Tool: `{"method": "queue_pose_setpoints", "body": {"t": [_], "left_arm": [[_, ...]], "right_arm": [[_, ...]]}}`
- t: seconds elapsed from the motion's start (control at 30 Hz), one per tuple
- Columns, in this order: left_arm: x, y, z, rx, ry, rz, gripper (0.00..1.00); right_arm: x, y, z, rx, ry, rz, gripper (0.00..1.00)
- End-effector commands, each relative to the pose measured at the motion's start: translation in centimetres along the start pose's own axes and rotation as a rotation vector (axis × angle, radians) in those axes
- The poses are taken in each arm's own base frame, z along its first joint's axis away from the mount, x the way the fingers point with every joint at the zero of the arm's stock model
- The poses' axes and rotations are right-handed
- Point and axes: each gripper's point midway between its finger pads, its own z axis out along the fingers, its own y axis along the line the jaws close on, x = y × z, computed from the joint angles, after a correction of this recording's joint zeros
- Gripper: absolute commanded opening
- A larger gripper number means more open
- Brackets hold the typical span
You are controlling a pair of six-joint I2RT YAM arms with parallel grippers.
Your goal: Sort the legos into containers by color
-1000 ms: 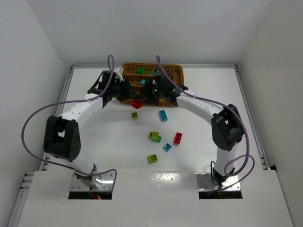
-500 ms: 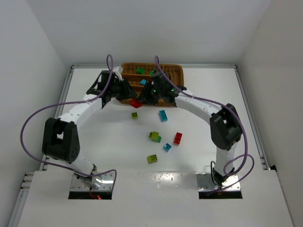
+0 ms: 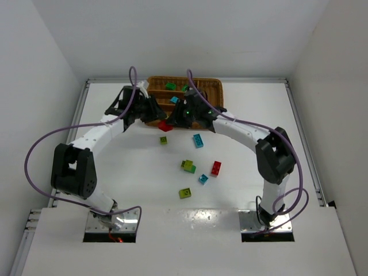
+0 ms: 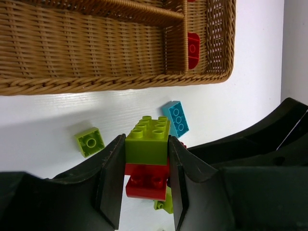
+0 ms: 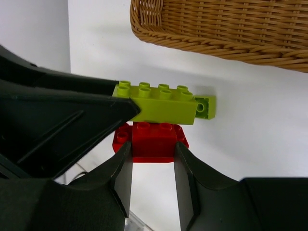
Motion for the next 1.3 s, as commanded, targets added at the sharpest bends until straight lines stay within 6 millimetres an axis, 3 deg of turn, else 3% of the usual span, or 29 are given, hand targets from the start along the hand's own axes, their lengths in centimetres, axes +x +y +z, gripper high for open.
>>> {"method": "queue_pose_setpoints", "body": {"t": [0.0,0.33,0.37,0.47,0.57,0.63,0.7,0.73,0.8,0.97,1.03,1.07,1.13,1.17,1.27], "left_arm": [[-1.9,-2.4,-1.0,0.067,-0.06,0.005,0.0],[-2.3,-2.0,0.3,0.051,-0.054,0.0,0.0],[-2.7,-2.3,0.1,0.057,-0.062,0.003,0.0],[-3.7,-1.7,0.6,0.024,-0.081,-0.004,0.0],[-4.7,-0.6,1.2,-0.042,-0.099,0.027,0.0],[-5.6,-0.2,1.6,-0.08,-0.109,0.05,0.0],[-5.9,1.4,3.1,-0.106,-0.086,0.039,0.0],[-6.2,0.6,3.6,-0.066,-0.072,0.042,0.0],[-5.7,2.3,5.2,-0.069,-0.028,0.016,0.0],[-6.2,3.0,7.9,-0.052,-0.008,-0.004,0.0],[-5.5,3.8,9.1,-0.061,0.025,-0.016,0.0],[-5.6,3.6,9.4,-0.049,0.034,-0.017,0.19],[-4.9,4.1,9.9,-0.055,0.064,-0.017,0.47],[-5.4,4.0,9.7,-0.043,0.057,-0.019,0.67],[-5.9,2.9,8.6,-0.012,0.047,0.009,0.84]], "right_arm": [[0.8,-0.2,-1.3,0.028,-0.018,-0.101,0.09],[0.2,-0.9,-3.3,0.089,-0.07,-0.17,0.09],[-0.3,-1.2,-4.2,0.1,-0.085,-0.173,0.09],[-0.8,-3.2,-5.6,0.181,-0.118,-0.177,0.09],[-2.5,-6.8,-8.2,0.313,-0.18,-0.166,0.09],[-3.1,-7.8,-10.2,0.352,-0.21,-0.154,0.09],[-3.3,-9.8,-11.5,0.402,-0.227,-0.145,0.1],[-3.4,-10.3,-12.4,0.418,-0.24,-0.14,0.1],[-3.8,-11.3,-13.3,0.444,-0.255,-0.125,0.1],[-3.7,-12.9,-15.1,0.488,-0.268,-0.116,0.1],[-3.9,-13.4,-15.5,0.495,-0.274,-0.108,0.1],[-3.4,-13.6,-15.3,0.493,-0.259,-0.107,0.1],[-3.6,-13.5,-15.5,0.48,-0.259,-0.099,0.1],[-3.6,-13.4,-15.5,0.479,-0.259,-0.099,0.1],[-3.4,-13.3,-15.4,0.459,-0.243,-0.092,0.1]]}}
